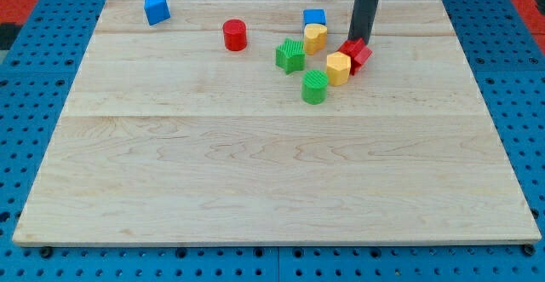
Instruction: Move the red star diagonal to the bottom side
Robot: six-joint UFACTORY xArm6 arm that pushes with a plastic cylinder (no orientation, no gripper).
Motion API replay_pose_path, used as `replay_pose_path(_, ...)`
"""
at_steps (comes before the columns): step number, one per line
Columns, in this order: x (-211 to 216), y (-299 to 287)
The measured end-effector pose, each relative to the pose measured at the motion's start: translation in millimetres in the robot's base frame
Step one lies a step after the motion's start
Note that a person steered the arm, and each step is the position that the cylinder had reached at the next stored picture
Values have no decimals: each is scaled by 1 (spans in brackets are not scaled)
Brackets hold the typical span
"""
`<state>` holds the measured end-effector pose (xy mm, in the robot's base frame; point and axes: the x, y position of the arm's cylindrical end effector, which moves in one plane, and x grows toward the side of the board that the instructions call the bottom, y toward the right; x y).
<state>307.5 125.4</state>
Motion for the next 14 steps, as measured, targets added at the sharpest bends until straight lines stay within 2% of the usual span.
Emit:
replay_pose_path(1,11,3)
replay_pose_path(4,94,7)
replay_pose_path(5,83,27)
replay_pose_path(6,72,21)
replay_pose_path(9,55,-25)
replay_pose_path(10,59,-46)
replay_pose_path(11,82,-17)
replay_pose_path(12,100,-15)
replay_pose_path(13,102,-9)
replay_pose_path(14,121,18)
